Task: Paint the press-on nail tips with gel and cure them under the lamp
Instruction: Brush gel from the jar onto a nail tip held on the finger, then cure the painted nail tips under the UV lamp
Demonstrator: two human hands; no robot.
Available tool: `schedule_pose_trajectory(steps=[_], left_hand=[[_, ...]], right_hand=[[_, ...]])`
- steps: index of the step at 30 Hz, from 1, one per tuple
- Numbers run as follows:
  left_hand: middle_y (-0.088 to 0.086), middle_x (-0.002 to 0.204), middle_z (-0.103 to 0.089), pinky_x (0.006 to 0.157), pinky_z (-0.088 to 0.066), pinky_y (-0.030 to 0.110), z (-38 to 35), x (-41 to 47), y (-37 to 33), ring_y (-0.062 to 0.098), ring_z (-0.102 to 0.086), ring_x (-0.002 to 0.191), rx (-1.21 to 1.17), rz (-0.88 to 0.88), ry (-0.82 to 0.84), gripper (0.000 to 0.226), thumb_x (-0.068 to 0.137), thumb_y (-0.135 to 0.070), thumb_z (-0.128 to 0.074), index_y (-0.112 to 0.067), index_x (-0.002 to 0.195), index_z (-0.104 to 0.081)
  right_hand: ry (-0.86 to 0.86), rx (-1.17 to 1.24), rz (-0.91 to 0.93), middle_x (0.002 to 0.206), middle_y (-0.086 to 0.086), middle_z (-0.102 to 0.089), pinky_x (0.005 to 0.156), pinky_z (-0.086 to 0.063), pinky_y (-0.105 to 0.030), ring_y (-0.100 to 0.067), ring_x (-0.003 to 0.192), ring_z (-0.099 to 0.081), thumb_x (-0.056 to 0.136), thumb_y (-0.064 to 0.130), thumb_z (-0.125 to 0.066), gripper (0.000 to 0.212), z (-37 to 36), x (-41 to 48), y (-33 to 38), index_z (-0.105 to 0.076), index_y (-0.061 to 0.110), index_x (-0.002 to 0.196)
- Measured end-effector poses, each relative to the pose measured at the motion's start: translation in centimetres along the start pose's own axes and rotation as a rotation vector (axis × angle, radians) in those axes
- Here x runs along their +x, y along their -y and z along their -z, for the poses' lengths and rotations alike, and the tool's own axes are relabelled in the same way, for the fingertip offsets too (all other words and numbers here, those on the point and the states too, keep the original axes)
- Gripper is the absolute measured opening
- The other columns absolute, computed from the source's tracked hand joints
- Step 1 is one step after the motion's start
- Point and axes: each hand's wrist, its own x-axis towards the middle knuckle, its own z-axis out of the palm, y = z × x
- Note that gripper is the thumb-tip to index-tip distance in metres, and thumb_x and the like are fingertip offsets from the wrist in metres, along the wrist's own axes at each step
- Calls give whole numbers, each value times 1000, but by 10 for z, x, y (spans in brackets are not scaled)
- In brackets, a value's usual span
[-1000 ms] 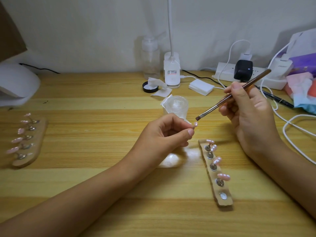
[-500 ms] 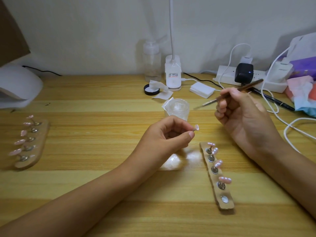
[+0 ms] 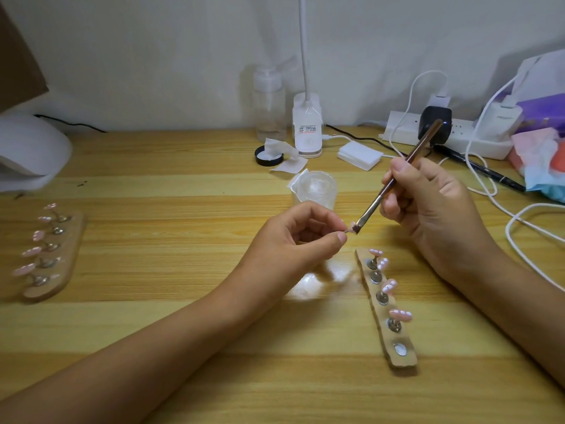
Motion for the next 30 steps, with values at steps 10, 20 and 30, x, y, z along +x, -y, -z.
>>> schedule_pose_trajectory(steps=[10,20,30], left_hand=[[-6,82,-70,73,-52,21,-1,-11,-2,7,-64,77,54,-173,14,14,85,-7,-71,-21,86,-69],[-9,62,-56,67,-27,7,-24,-30,0,5,-29,65,802,-831,205,12,87,-24,-71,-18,78,-74],[-8,63,-62,53,-35,20,0,-27,5,10,-44,58,966,-944,350,14,91,-33,-65,-29,98,-77]], right_hand=[[-142,-90,204,81,6,-69,73,-50,-21,-8,83,-63,101,15,-52,13,11,4,-5,-65,20,101],[-98,-385,275,94,-3,-71,75,-51,-24,-10,88,-65,97,0,-54,18,5,-5,-2,-68,8,106],[191,-1146,631,118,-8,-65,95,-48,-34,-22,111,-60,89,-9,-64,41,16,-12,8,-63,5,128]])
